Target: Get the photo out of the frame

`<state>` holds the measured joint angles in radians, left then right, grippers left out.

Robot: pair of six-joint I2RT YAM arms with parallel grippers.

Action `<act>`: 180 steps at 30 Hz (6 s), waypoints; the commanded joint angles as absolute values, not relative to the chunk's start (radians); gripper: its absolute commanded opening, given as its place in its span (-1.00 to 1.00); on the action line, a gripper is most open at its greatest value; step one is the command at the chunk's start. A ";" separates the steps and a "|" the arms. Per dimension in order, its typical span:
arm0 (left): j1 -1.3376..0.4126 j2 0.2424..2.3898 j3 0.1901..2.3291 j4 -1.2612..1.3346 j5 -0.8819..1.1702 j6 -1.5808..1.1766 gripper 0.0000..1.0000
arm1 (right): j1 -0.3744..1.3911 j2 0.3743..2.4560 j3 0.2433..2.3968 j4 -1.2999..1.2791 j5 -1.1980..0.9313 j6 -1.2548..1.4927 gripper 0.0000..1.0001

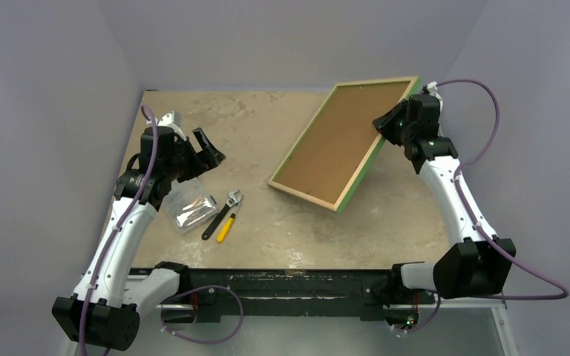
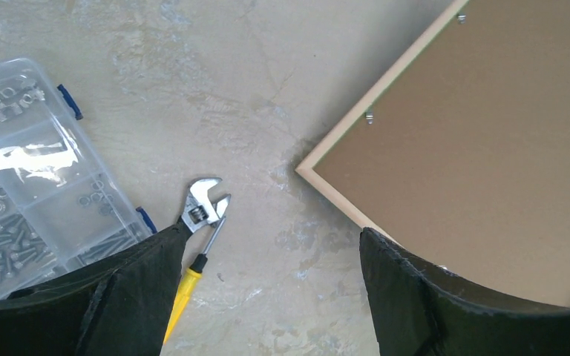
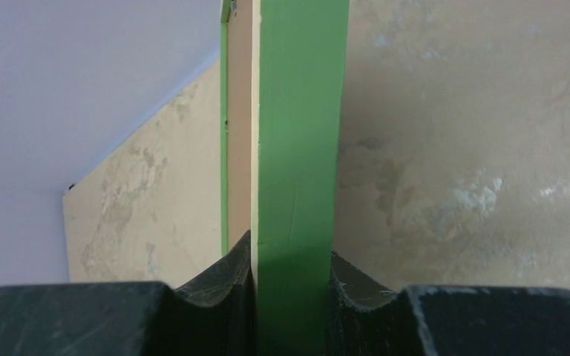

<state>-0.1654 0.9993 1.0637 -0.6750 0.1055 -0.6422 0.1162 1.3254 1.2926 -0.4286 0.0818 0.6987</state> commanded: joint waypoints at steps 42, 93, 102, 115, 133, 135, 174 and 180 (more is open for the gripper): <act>-0.206 1.099 1.000 -0.494 0.422 -0.646 0.85 | -0.262 1.803 1.061 -0.178 -0.278 0.289 -0.13; -0.506 1.340 0.884 -0.721 -0.084 -0.370 0.62 | 1.019 0.988 0.539 -0.040 0.295 0.865 0.32; -0.521 1.384 0.884 -0.717 -0.065 -0.378 0.22 | 1.020 0.946 0.514 -0.045 0.323 0.869 0.32; -0.522 1.535 0.942 -0.781 0.020 -0.412 0.08 | 1.044 1.086 0.545 0.060 0.275 0.862 0.27; -0.531 1.542 0.954 -0.792 0.056 -0.381 -1.00 | 1.057 1.048 0.555 -0.033 0.337 0.857 0.27; -0.531 1.501 0.954 -0.775 0.117 -0.380 -1.00 | 1.060 1.013 0.558 -0.085 0.380 0.853 0.24; -0.504 1.487 0.639 0.822 0.793 -1.580 -1.00 | 1.063 0.943 0.316 0.734 0.365 0.880 0.43; -0.500 1.479 0.604 0.853 0.778 -1.609 -1.00 | 1.063 1.045 0.391 0.686 0.496 1.033 0.12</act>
